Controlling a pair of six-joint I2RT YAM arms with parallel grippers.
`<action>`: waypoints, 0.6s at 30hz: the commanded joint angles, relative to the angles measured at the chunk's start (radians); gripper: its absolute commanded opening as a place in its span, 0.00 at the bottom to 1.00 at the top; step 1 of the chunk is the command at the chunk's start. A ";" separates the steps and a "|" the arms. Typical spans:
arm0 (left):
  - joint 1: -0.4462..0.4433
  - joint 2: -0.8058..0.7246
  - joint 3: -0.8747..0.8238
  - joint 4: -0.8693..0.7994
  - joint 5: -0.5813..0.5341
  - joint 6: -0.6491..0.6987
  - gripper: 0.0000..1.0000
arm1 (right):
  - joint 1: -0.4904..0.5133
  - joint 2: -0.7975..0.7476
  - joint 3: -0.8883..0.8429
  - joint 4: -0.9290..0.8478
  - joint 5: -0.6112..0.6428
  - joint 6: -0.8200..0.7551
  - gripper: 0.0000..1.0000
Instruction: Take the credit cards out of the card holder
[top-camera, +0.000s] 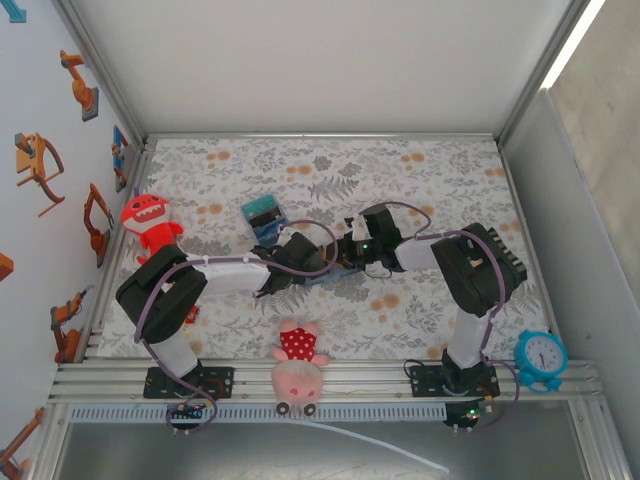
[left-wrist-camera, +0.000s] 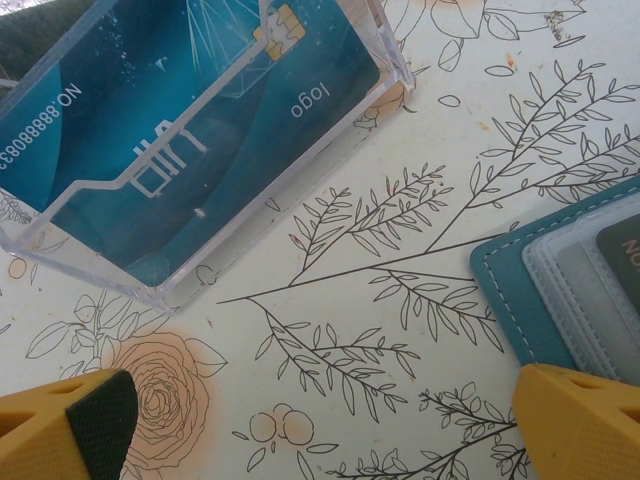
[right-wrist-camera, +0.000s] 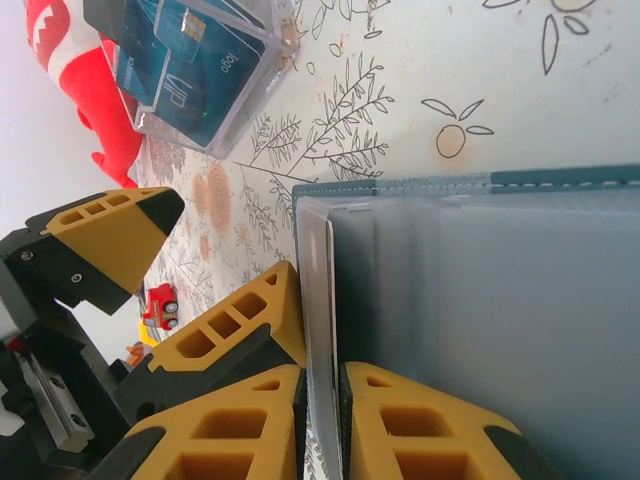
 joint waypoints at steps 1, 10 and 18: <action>-0.008 0.024 0.018 -0.046 0.008 0.001 0.97 | -0.011 -0.025 -0.013 0.048 -0.024 0.019 0.16; -0.008 0.028 0.018 -0.051 0.002 0.002 0.97 | -0.025 -0.025 -0.025 0.065 -0.026 0.029 0.13; -0.008 0.027 0.021 -0.052 0.001 0.000 0.97 | -0.034 -0.028 -0.032 0.071 -0.025 0.029 0.13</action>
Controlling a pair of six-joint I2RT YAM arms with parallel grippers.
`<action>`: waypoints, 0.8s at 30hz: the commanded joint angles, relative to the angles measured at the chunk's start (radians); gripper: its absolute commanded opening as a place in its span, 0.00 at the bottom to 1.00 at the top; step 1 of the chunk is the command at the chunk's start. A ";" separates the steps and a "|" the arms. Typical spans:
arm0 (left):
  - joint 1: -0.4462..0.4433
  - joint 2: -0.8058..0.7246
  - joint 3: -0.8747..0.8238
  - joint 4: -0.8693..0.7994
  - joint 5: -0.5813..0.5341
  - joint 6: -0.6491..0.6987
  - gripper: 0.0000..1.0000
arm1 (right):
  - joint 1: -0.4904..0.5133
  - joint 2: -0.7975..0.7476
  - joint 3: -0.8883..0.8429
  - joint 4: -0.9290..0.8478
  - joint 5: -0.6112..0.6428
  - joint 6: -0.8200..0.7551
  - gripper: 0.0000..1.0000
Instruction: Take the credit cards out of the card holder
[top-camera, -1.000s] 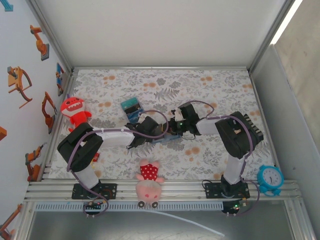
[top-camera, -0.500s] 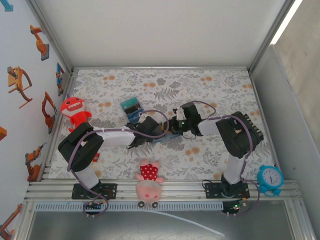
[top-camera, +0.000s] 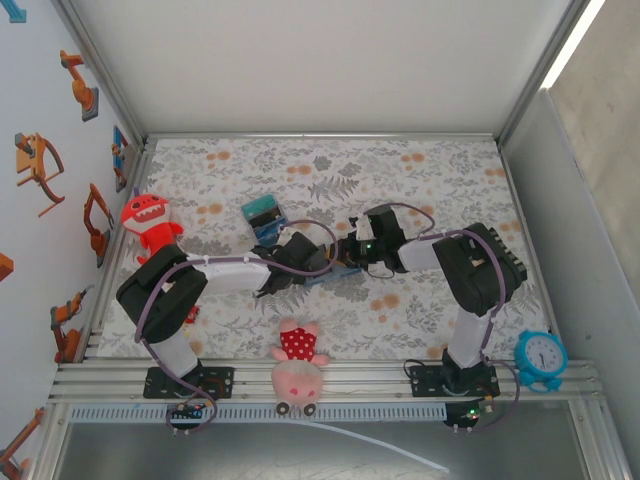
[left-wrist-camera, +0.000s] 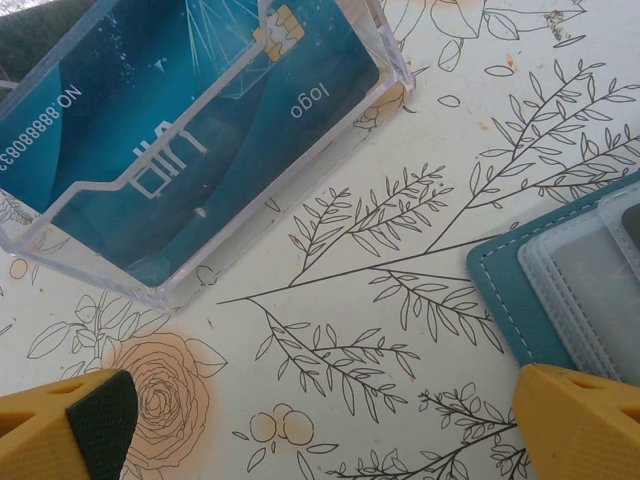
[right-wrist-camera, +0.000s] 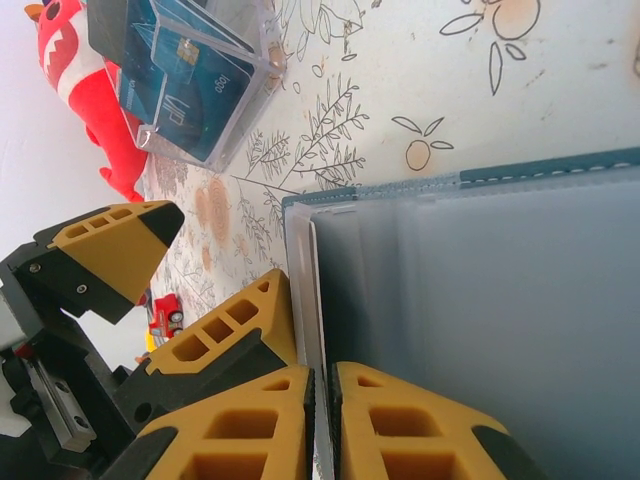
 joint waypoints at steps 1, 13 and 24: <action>-0.007 0.024 0.015 -0.045 0.003 0.000 0.97 | -0.011 -0.027 -0.009 0.032 -0.020 0.009 0.13; -0.007 0.026 0.020 -0.049 0.002 0.001 0.97 | -0.020 -0.034 -0.020 0.037 -0.018 0.007 0.08; -0.007 0.024 0.020 -0.052 0.001 0.002 0.97 | -0.043 -0.038 -0.032 0.028 -0.013 -0.008 0.06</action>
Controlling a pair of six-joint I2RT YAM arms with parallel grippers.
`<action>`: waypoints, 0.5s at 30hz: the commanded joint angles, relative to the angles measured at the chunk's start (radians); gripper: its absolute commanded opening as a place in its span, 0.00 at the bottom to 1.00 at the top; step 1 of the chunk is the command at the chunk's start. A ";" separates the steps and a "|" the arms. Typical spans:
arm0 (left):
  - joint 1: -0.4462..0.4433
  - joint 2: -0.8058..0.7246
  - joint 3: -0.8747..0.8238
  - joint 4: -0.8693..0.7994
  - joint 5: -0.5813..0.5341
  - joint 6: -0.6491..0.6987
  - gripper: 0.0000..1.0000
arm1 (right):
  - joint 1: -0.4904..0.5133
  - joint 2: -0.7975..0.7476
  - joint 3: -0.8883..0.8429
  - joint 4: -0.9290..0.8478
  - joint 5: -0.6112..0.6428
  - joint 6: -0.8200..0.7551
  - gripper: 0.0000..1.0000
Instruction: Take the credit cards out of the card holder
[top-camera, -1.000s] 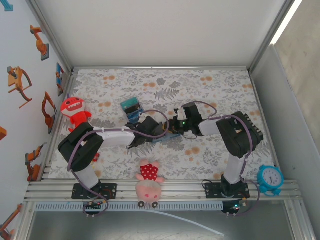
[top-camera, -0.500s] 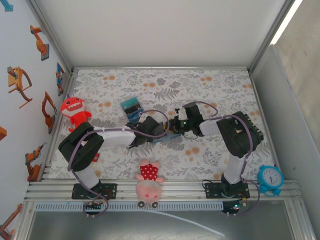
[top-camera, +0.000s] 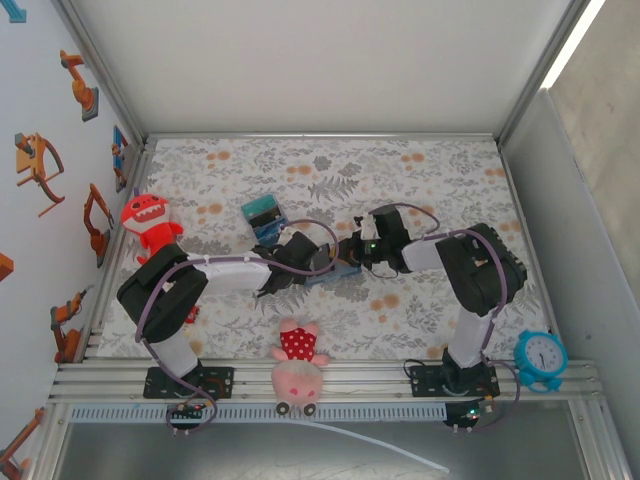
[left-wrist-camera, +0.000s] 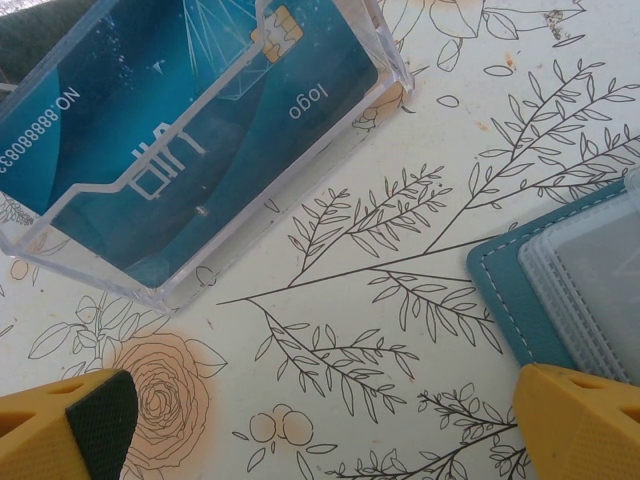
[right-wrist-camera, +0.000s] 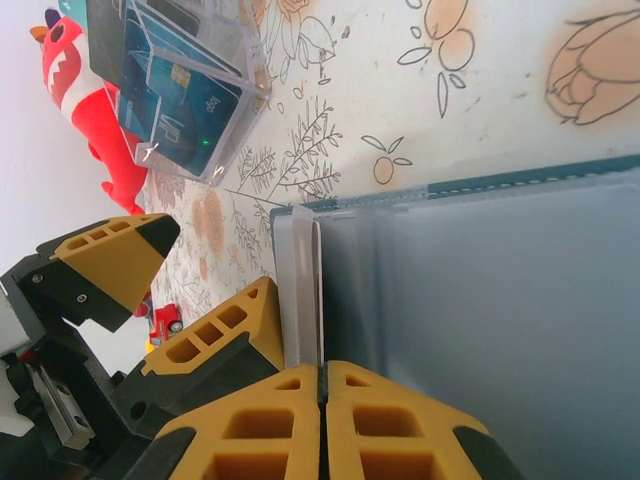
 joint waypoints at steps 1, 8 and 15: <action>-0.008 0.021 0.012 -0.041 0.002 0.001 0.97 | -0.011 -0.032 -0.009 0.002 -0.008 -0.017 0.06; -0.007 0.019 0.015 -0.044 0.001 0.002 0.97 | -0.010 -0.093 0.044 -0.274 0.103 -0.173 0.02; -0.007 0.003 0.018 -0.043 0.003 0.005 0.97 | -0.010 -0.144 0.083 -0.437 0.185 -0.269 0.01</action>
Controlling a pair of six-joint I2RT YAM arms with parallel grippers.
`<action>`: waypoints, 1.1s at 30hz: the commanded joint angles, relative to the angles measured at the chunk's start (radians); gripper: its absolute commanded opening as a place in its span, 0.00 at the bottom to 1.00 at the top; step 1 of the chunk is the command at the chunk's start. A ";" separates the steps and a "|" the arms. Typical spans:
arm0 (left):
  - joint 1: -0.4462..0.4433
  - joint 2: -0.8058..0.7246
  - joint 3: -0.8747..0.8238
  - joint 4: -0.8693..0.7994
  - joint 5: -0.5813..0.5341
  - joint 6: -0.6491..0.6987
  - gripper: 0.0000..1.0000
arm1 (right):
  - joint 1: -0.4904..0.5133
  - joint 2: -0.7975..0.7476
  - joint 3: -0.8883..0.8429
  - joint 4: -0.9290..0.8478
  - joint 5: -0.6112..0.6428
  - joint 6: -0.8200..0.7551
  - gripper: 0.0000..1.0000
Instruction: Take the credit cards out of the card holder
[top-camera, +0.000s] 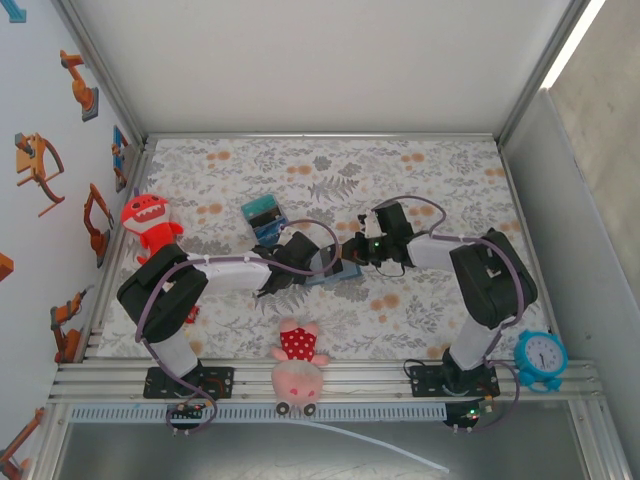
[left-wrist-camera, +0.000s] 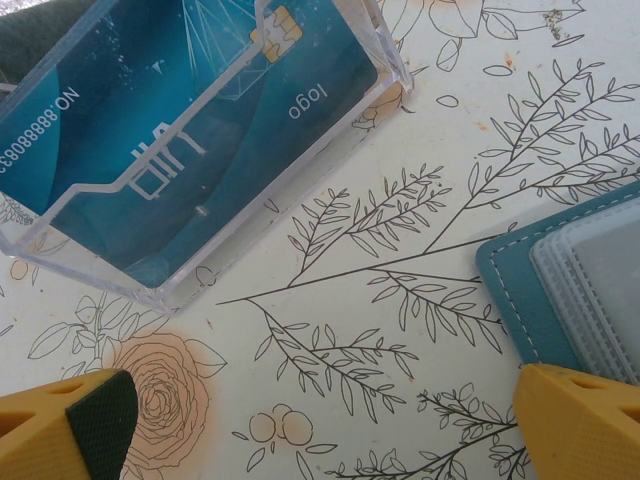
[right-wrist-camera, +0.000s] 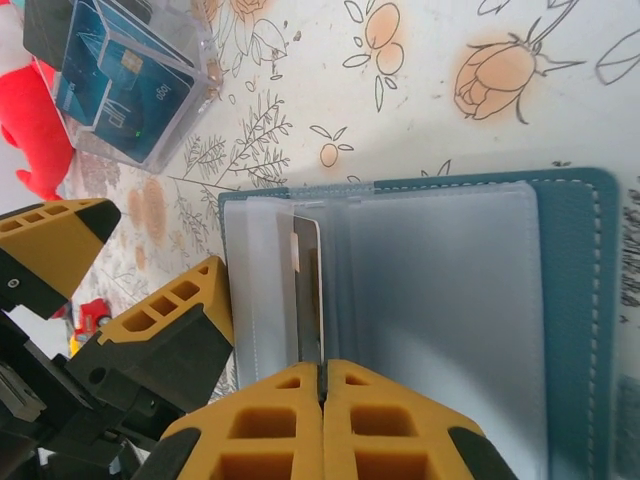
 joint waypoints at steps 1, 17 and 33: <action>-0.007 0.000 0.020 -0.041 0.003 0.005 0.97 | -0.007 -0.037 0.028 -0.121 0.059 -0.076 0.01; -0.007 -0.101 0.034 -0.059 0.033 0.019 0.97 | -0.007 -0.109 0.061 -0.202 0.118 -0.125 0.00; 0.021 -0.237 0.011 0.052 0.247 0.108 0.97 | -0.007 -0.180 0.060 -0.199 0.082 -0.184 0.00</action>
